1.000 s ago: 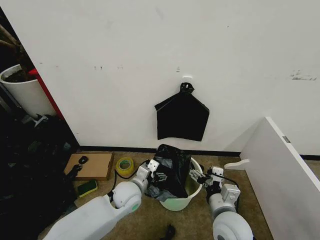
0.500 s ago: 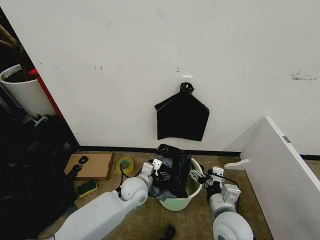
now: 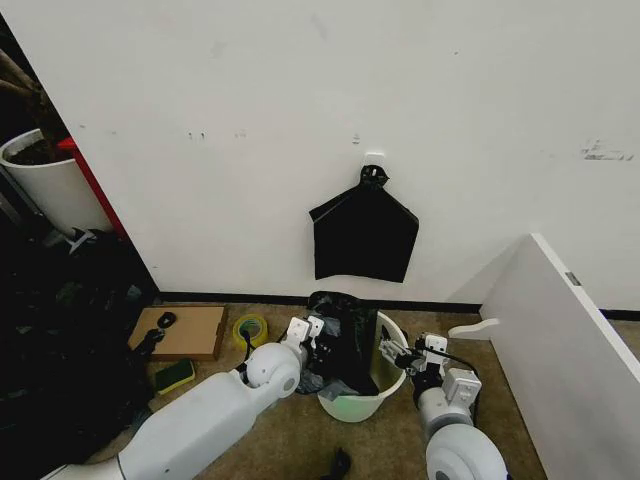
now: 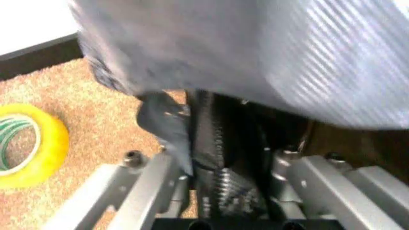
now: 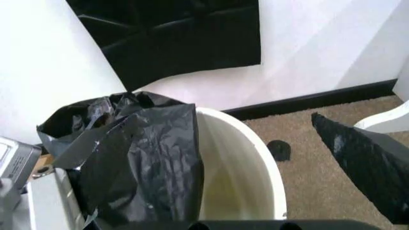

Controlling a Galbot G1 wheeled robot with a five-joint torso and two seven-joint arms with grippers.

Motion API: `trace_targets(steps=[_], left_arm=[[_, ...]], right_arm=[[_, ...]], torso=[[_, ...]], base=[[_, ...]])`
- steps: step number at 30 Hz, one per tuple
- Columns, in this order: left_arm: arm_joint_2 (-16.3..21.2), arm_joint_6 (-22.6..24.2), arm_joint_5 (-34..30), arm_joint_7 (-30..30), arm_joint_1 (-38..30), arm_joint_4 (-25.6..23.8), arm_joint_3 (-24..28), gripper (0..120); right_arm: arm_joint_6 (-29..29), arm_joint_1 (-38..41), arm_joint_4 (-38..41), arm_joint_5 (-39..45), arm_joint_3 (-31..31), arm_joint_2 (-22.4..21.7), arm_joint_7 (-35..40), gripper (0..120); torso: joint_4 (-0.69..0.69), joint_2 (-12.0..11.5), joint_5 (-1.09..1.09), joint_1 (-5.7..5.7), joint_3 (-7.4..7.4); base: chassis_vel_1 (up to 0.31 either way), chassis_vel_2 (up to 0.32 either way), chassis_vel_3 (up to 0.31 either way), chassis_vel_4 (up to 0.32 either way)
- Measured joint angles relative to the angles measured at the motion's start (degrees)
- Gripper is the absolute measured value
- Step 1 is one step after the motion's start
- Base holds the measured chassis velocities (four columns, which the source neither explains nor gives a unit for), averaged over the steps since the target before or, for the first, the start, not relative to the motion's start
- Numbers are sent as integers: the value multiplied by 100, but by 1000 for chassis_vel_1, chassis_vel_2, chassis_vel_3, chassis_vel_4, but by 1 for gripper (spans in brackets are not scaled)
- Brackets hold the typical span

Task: Place the garbage bag over the trash bin.

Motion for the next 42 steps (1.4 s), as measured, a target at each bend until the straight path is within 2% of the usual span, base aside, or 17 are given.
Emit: trace_targets(steps=[2, 7, 16, 19, 24, 26, 27, 31, 38, 42], left_arm=[[0, 19, -86, -60, -3, -4, -18, 13], [9, 19, -190, -105, 3, -59, -49, 4], [-31, -96, -273, -257, 142, -109, -208, 2], [-36, -286, -262, -337, 295, -232, -415, 1], [175, -1148, 224, -269, 700, -781, -1057, 1], [188, -1211, 254, -252, 725, -818, -1105, 1], [235, -1447, 368, -199, 836, -947, -1280, 1], [269, -1815, 506, -133, 1048, -1154, -1548, 1], [226, -2024, 662, -21, 1094, -1275, -1560, 1], [237, -2025, 715, 37, 1087, -1343, -1517, 1]], right_arm=[[0, 4, -2, 0, -5, 0, 0, 100], [-1, 13, -7, 0, -8, -5, 1, 100], [-1, 17, -22, -11, -11, 6, 2, 100], [8, 16, -23, -62, -11, 14, -8, 100], [89, 63, 158, -507, -37, -64, -224, 100], [96, 62, 184, -553, -44, -74, -250, 100], [156, 48, 294, -786, -81, -110, -371, 100], [441, -146, 589, -1440, -130, -215, -857, 100], [904, -447, 785, -2196, -192, -412, -1846, 100], [964, -382, 706, -2439, -282, -465, -2068, 100]], torso=[[0, 0, 0, 0, 0], [-1, 0, -3, 0, 0], [-1, 0, 0, 0, 0], [-1, 0, -1, 0, 0], [1, 0, -1, 0, 0], [1, 0, -1, 0, 0], [0, 0, 0, 0, 0], [0, 0, -1, 0, 0], [-1, 0, 0, 0, 0], [-1, 0, -1, 0, 0]], base=[[0, 0, 0, 0], [0, 0, 0, 0], [0, 0, 0, 0], [0, 0, 0, 0], [0, 0, 0, 0], [0, 0, 0, 0], [0, 0, 0, 0], [0, 0, 0, 0], [0, 0, 0, 0], [0, 0, 0, 0]])
